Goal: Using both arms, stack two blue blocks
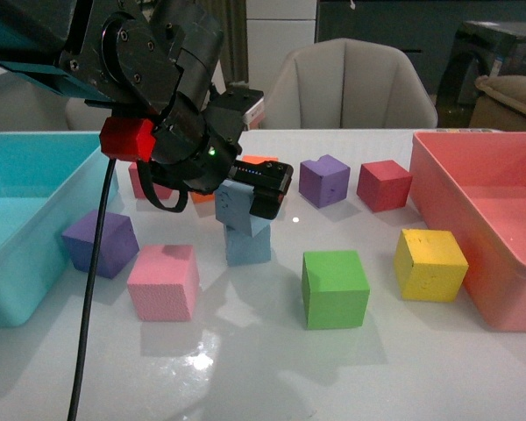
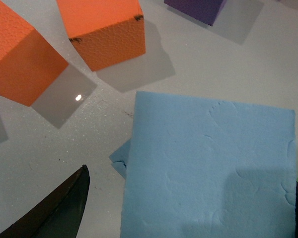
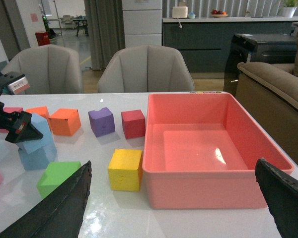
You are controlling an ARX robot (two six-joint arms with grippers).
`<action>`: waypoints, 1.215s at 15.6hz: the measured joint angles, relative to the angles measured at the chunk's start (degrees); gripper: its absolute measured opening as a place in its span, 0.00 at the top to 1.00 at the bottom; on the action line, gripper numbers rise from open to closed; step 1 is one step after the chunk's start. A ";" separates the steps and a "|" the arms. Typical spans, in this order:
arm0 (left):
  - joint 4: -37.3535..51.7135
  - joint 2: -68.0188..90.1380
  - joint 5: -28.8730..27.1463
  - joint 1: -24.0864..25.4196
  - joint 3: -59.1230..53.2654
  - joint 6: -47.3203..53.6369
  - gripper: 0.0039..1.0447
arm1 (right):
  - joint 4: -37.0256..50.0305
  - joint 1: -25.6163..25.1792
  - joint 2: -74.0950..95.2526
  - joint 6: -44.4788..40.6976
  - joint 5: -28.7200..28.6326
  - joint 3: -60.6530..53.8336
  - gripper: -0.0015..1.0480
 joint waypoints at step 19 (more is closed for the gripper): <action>43.69 -73.92 -15.69 7.58 -71.01 -6.64 0.93 | -0.02 0.00 0.00 0.00 0.00 0.00 0.06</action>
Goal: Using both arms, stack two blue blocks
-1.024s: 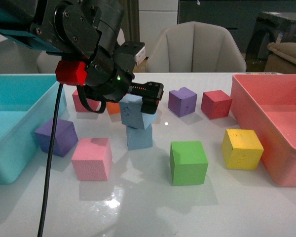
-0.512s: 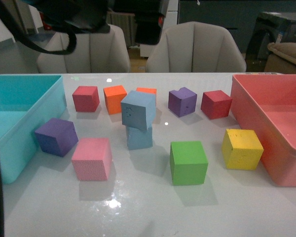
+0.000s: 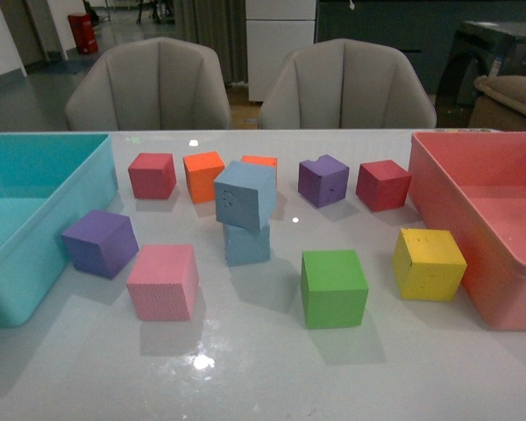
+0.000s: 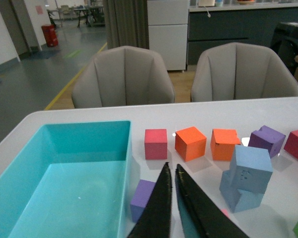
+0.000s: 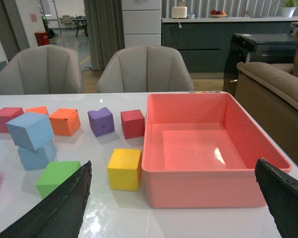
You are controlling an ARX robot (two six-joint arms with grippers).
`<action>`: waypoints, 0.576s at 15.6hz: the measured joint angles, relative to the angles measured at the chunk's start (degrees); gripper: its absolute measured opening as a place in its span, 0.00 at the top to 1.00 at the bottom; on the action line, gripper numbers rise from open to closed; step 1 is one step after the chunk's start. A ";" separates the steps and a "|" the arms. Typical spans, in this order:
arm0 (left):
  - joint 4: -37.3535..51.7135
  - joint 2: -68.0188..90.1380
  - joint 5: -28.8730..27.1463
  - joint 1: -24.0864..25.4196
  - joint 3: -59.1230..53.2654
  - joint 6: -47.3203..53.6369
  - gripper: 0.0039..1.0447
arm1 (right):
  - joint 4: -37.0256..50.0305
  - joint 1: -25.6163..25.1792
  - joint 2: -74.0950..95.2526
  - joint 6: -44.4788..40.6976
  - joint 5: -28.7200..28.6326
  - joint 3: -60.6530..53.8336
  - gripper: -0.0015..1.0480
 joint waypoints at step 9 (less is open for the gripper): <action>-4.02 -21.31 11.58 12.55 -16.22 -0.22 0.99 | 0.02 0.00 0.00 0.00 0.00 0.00 0.06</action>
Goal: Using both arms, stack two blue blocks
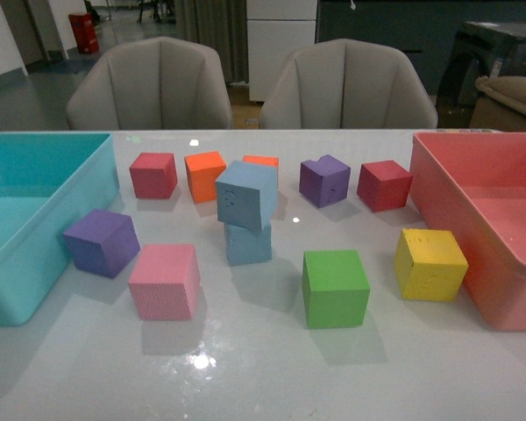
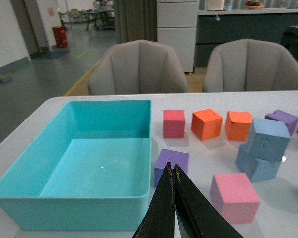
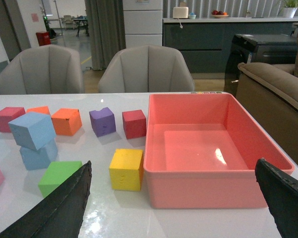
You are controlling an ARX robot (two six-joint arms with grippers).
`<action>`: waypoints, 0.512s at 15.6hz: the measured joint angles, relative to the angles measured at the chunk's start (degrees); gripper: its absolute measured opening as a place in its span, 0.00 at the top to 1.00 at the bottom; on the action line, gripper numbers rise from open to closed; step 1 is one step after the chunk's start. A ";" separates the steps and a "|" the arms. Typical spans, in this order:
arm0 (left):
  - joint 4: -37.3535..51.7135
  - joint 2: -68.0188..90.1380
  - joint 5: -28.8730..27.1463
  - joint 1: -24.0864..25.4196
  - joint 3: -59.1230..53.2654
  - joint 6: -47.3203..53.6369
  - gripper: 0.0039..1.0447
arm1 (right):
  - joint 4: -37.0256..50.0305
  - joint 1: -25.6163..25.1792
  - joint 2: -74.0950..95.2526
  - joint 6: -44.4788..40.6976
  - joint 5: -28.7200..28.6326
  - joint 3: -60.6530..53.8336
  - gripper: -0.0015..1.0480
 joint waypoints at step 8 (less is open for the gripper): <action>-8.41 -13.31 0.46 -0.37 -4.46 0.00 0.99 | 0.00 0.00 0.00 0.00 0.02 0.00 0.06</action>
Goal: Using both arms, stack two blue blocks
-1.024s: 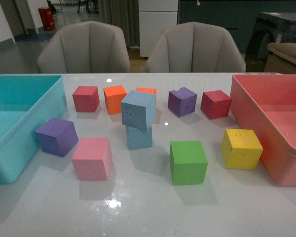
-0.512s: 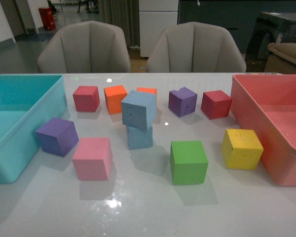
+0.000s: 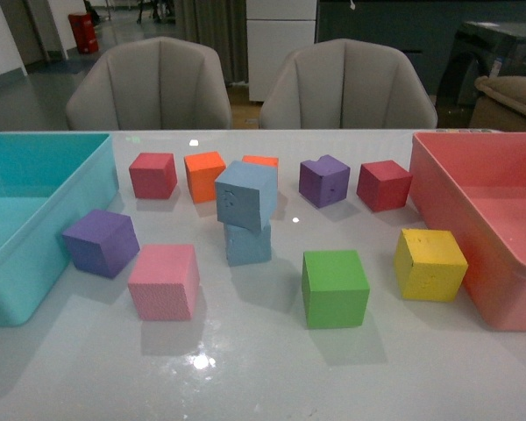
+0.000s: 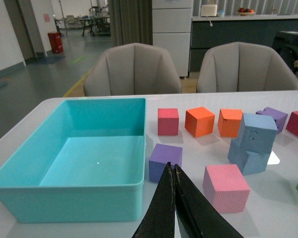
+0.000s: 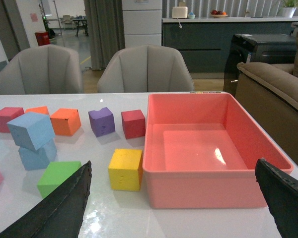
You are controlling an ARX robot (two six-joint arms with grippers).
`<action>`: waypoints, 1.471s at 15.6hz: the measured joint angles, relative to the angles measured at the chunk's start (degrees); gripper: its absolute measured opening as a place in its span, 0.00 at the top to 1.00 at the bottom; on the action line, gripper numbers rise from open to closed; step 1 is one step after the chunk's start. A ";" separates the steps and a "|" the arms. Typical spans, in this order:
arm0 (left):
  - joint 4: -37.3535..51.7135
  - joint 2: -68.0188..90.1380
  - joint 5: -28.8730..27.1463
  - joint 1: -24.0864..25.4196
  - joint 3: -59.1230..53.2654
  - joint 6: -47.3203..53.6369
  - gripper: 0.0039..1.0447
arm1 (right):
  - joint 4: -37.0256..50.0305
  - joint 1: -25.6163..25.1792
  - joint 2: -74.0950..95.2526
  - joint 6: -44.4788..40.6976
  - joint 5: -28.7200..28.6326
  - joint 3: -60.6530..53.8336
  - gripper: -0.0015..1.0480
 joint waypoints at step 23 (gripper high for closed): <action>-20.35 -20.06 -0.04 0.00 0.04 -0.09 0.45 | 0.02 0.00 0.00 0.00 -0.02 0.00 0.06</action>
